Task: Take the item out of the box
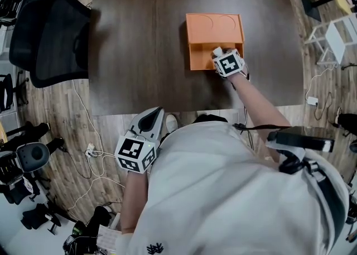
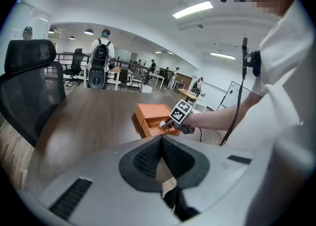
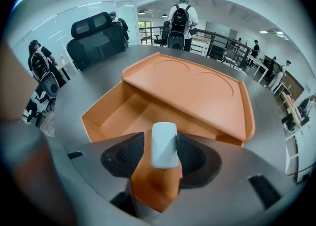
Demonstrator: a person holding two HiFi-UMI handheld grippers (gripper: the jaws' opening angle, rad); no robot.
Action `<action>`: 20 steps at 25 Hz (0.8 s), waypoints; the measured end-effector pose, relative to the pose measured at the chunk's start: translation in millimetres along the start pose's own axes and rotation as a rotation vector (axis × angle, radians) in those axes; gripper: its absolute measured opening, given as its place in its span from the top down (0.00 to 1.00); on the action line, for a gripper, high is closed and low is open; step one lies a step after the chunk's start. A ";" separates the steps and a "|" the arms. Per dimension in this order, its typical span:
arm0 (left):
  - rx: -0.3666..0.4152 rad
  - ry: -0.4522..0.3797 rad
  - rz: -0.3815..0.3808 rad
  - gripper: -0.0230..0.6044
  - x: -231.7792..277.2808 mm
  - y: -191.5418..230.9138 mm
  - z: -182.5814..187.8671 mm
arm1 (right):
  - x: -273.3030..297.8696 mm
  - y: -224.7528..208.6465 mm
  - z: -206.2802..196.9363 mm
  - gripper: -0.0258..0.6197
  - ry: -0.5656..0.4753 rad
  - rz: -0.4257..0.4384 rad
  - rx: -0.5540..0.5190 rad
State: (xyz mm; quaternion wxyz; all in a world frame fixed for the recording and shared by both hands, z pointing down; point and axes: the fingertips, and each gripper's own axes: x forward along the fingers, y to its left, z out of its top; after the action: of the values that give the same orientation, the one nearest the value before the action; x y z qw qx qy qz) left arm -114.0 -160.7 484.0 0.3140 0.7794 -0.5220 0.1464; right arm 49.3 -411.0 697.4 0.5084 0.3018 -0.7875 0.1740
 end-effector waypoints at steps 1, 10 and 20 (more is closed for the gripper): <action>-0.002 0.000 0.003 0.95 -1.1 0.2 -0.4 | 1.6 0.5 -3.4 0.64 0.017 0.004 -0.002; -0.024 -0.008 0.029 0.95 -7.0 -3.8 -7.9 | 11.9 -6.8 -10.3 0.69 0.040 0.005 -0.078; -0.025 -0.021 0.036 0.95 -24.0 1.5 -19.4 | 12.8 7.5 -11.0 0.70 -0.002 0.042 -0.120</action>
State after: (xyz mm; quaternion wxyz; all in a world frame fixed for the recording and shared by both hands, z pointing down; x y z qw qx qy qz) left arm -123.3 -131.2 486.0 0.3157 0.7672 -0.5412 0.1373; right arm 48.2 -402.7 714.0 0.5213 0.2544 -0.8030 0.1367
